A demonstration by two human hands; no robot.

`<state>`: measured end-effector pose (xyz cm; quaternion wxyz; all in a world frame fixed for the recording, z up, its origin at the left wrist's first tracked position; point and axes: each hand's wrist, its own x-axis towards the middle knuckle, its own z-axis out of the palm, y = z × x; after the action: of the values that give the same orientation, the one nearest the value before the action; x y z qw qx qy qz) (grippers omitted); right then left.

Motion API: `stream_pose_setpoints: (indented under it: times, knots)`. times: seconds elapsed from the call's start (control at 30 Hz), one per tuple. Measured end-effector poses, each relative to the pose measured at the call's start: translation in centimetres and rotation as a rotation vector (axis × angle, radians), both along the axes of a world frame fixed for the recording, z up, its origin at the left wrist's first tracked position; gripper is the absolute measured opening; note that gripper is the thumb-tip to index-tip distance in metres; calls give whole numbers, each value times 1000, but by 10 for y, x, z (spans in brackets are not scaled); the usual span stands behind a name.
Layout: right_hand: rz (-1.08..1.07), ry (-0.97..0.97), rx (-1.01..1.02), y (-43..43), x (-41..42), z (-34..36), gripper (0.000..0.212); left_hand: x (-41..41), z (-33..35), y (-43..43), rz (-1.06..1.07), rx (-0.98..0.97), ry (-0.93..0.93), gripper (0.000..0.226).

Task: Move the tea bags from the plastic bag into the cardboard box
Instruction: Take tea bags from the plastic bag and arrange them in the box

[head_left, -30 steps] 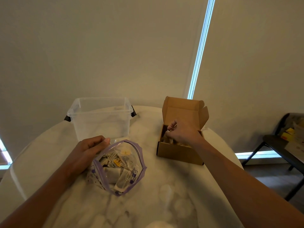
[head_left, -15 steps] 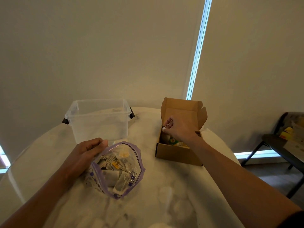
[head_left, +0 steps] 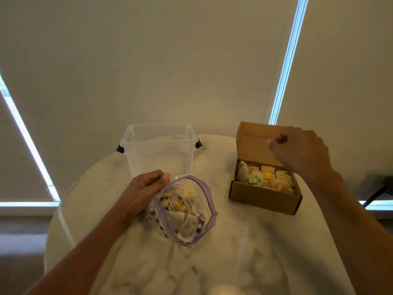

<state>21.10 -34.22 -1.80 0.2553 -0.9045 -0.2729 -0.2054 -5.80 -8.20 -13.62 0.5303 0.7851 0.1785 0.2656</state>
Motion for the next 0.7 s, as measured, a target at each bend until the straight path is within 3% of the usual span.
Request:
stream_pose_setpoints:
  times: [0.07, 0.13, 0.2, 0.27, 0.4, 0.5, 0.6, 0.7]
  knots:
    - [150, -39, 146, 0, -21, -1, 20, 0, 1, 0, -4, -13, 5, 46]
    - [534, 77, 157, 6, -54, -10, 17, 1, 1, 0, -13, -20, 3, 46]
    - [878, 225, -80, 17, -91, -26, 14, 1, 2, 0, -29, -26, -12, 53]
    - [1058, 237, -276, 36, -117, -46, 19, 1, 2, 1, -42, -35, -29, 59]
    - [1077, -14, -381, 72, -139, -74, 26, 0, 3, 2, -79, -43, -58, 58]
    - [971, -138, -375, 83, -147, -89, 32, -3, 6, -1, -102, -27, -78, 40]
    - [956, -93, -335, 80, -148, -98, 31, -6, 6, 0, -87, 51, -50, 32]
    - [1025, 11, -185, 70, -144, -92, 19, -6, 5, 1, -65, 32, -55, 41]
